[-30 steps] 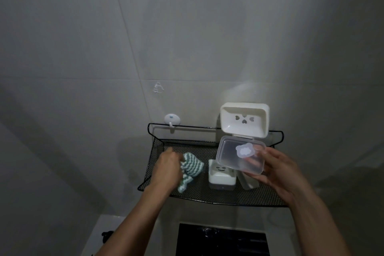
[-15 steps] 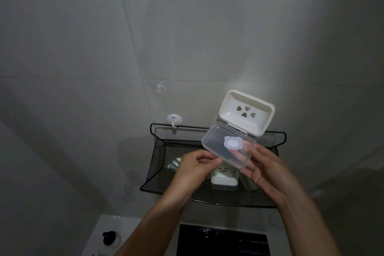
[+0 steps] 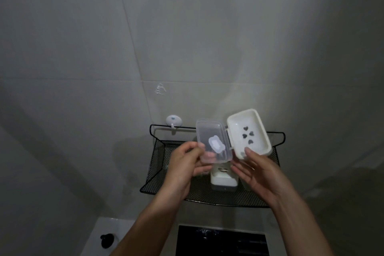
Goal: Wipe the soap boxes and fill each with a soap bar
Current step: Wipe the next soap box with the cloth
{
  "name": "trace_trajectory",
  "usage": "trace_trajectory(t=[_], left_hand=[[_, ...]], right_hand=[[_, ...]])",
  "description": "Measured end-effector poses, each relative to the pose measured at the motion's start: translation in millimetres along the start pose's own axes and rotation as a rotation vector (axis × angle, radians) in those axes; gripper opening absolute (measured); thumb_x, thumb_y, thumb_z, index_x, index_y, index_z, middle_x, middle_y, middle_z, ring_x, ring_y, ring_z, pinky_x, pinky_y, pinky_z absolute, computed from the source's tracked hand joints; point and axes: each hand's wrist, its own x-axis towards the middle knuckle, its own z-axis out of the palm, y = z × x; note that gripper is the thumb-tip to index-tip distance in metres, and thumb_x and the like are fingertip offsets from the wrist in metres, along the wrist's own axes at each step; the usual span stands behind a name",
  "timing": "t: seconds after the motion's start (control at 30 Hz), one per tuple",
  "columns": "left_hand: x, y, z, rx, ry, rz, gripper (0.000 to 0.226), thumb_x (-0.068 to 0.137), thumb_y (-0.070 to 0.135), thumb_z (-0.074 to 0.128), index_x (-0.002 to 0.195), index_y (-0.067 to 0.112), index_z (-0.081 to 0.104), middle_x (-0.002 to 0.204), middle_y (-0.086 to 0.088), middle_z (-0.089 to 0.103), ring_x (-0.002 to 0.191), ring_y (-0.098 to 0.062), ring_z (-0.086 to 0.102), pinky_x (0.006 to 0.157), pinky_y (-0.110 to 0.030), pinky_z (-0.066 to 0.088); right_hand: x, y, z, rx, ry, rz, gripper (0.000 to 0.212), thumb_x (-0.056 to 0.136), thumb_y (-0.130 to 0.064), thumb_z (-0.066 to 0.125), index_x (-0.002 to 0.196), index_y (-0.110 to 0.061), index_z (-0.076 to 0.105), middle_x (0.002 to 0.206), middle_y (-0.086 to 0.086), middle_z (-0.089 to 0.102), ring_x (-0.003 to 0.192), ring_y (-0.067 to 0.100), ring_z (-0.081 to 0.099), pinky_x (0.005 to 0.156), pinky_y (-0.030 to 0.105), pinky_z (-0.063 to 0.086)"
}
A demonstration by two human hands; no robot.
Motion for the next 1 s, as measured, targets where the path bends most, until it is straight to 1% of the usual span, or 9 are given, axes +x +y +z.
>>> trace_trajectory(t=[0.1, 0.23, 0.37, 0.43, 0.57, 0.67, 0.73, 0.9, 1.0], left_hand=[[8.9, 5.0, -17.6, 0.09, 0.065, 0.031, 0.016, 0.093, 0.015, 0.064, 0.102, 0.003, 0.069, 0.084, -0.02, 0.074, 0.077, -0.035, 0.073, 0.064, -0.037, 0.062], [16.8, 13.5, -32.5, 0.17, 0.107, 0.065, 0.012, 0.09, 0.018, 0.066, 0.095, 0.011, 0.076, 0.073, -0.013, 0.072, 0.063, -0.027, 0.07, 0.058, -0.037, 0.061], [17.2, 16.7, -37.2, 0.223, 0.089, 0.101, 0.015, 0.092, 0.019, 0.063, 0.089, 0.017, 0.078, 0.068, -0.009, 0.07, 0.06, -0.024, 0.068, 0.055, -0.035, 0.058], [16.0, 16.8, -38.7, 0.232, 0.08, 0.115, 0.018, 0.094, 0.021, 0.061, 0.089, 0.016, 0.077, 0.07, -0.011, 0.069, 0.063, -0.024, 0.068, 0.058, -0.036, 0.059], [10.3, 13.5, -42.7, 0.275, 0.053, 0.155, 0.016, 0.094, 0.029, 0.063, 0.106, 0.021, 0.071, 0.084, -0.011, 0.074, 0.073, -0.022, 0.068, 0.069, -0.041, 0.059], [0.5, 6.2, -42.3, 0.287, 0.047, 0.159, 0.044, 0.09, 0.021, 0.069, 0.13, 0.027, 0.052, 0.087, -0.007, 0.074, 0.077, -0.02, 0.07, 0.068, -0.038, 0.058], [-8.9, -0.5, -41.2, 0.311, 0.02, 0.18, 0.062, 0.087, 0.014, 0.071, 0.139, 0.031, 0.042, 0.09, -0.004, 0.073, 0.08, -0.018, 0.072, 0.067, -0.035, 0.06], [-27.7, -8.1, -48.1, 0.307, 0.019, 0.311, 0.072, 0.085, -0.001, 0.068, 0.143, 0.031, 0.039, 0.097, -0.006, 0.071, 0.079, -0.022, 0.07, 0.071, -0.032, 0.059], [-32.7, -4.6, -62.8, 0.304, 0.051, 0.345, 0.069, 0.084, -0.005, 0.064, 0.139, 0.034, 0.046, 0.095, -0.002, 0.072, 0.081, -0.026, 0.069, 0.073, -0.026, 0.058]], right_hand=[[-2.4, -2.1, -4.9, -0.045, 0.024, -0.022, 0.054, 0.077, -0.023, 0.074, 0.126, -0.005, 0.06, 0.114, 0.021, 0.073, 0.099, 0.033, 0.074, 0.068, 0.037, 0.063], [-4.5, -3.3, -8.1, -0.179, 0.031, -0.023, 0.05, 0.079, -0.032, 0.072, 0.124, -0.013, 0.064, 0.112, 0.014, 0.075, 0.098, 0.032, 0.075, 0.071, 0.042, 0.063], [-2.9, 2.6, -8.1, -0.286, 0.065, -0.006, 0.029, 0.093, -0.016, 0.065, 0.122, -0.013, 0.067, 0.099, 0.011, 0.077, 0.078, 0.022, 0.076, 0.062, 0.036, 0.061], [-2.8, 6.3, -7.3, -0.297, 0.073, -0.012, 0.026, 0.095, -0.008, 0.06, 0.12, -0.012, 0.068, 0.099, 0.014, 0.078, 0.078, 0.024, 0.076, 0.06, 0.035, 0.06], [-4.3, 10.1, -4.7, -0.255, 0.072, -0.054, 0.033, 0.094, 0.002, 0.055, 0.121, -0.011, 0.068, 0.105, 0.018, 0.076, 0.083, 0.026, 0.076, 0.061, 0.036, 0.061], [-6.0, 13.0, -1.6, -0.198, 0.071, -0.106, 0.042, 0.09, 0.008, 0.054, 0.121, -0.015, 0.069, 0.113, 0.021, 0.073, 0.087, 0.029, 0.075, 0.066, 0.039, 0.062], [-8.3, 15.5, 2.8, -0.206, 0.057, -0.138, 0.049, 0.087, 0.011, 0.055, 0.122, -0.02, 0.069, 0.115, 0.022, 0.071, 0.094, 0.032, 0.073, 0.071, 0.044, 0.063], [-13.8, 25.7, 21.5, -0.261, 0.007, -0.175, 0.063, 0.083, 0.018, 0.054, 0.127, -0.026, 0.066, 0.112, 0.015, 0.074, 0.102, 0.033, 0.071, 0.078, 0.046, 0.063], [-17.9, 33.1, 34.6, -0.357, -0.028, -0.192, 0.064, 0.085, 0.015, 0.054, 0.127, -0.031, 0.064, 0.108, 0.009, 0.075, 0.091, 0.024, 0.074, 0.066, 0.037, 0.06]])
